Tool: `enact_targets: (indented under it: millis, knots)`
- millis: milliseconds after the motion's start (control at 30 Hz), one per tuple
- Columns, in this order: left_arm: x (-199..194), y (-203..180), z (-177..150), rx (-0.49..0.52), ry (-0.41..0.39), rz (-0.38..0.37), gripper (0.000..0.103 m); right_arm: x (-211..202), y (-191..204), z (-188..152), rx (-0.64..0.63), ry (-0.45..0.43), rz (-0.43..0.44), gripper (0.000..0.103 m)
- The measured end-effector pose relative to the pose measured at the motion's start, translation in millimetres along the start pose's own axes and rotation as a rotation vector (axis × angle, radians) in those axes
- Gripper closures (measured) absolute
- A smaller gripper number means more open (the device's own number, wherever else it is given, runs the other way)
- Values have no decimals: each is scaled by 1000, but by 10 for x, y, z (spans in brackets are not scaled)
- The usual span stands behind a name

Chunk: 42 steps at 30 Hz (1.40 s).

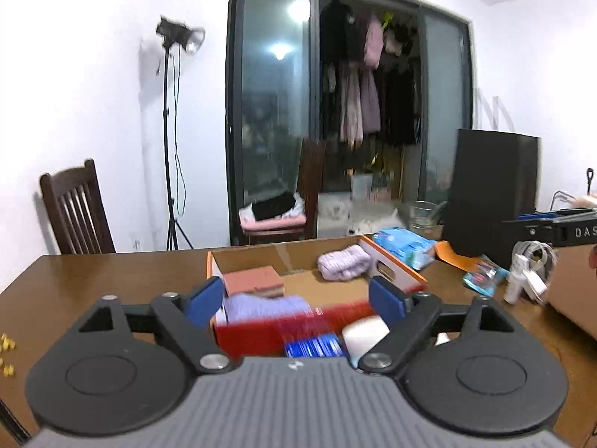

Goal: Organize soft objects
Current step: 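Move both grippers to the pile and close on the yellow plush sheep, then lift the yellow plush sheep off the table with both grippers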

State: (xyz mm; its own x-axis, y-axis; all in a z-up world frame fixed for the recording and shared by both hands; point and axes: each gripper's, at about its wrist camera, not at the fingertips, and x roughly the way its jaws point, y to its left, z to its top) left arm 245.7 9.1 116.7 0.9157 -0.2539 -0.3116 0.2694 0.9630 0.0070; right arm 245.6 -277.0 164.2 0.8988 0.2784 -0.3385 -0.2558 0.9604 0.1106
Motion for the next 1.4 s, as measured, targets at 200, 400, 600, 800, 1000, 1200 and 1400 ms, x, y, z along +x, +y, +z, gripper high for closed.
enact_targets:
  millis: [200,400,600,800,1000,1200,1400]
  knots:
    - [-568,-139,-731,-100,30,24,8,-504,374,-819,78,-19,42,34]
    - [-553,-99,-1019,-131,137,37,8,-497,615,-1302,90,75,33,32]
    - [-396,-147,-1003,-155,134,14,8,-378,587,-1334,96,64,-14,32]
    - [-111,-467,-855,-149,71,-36,24,27,316,-1354,187,101,-46,32]
    - [607,-718,-852,-194,229,-196,58,600,-4,-1388,315,126,-22,32]
    - [1059,-767,-968,-256,343,-225,56,960,-374,-1458,531,179,78,33]
    - [1065,-820,-1009,-302,367,-276,52,806,-432,-1562,574,172,140,54]
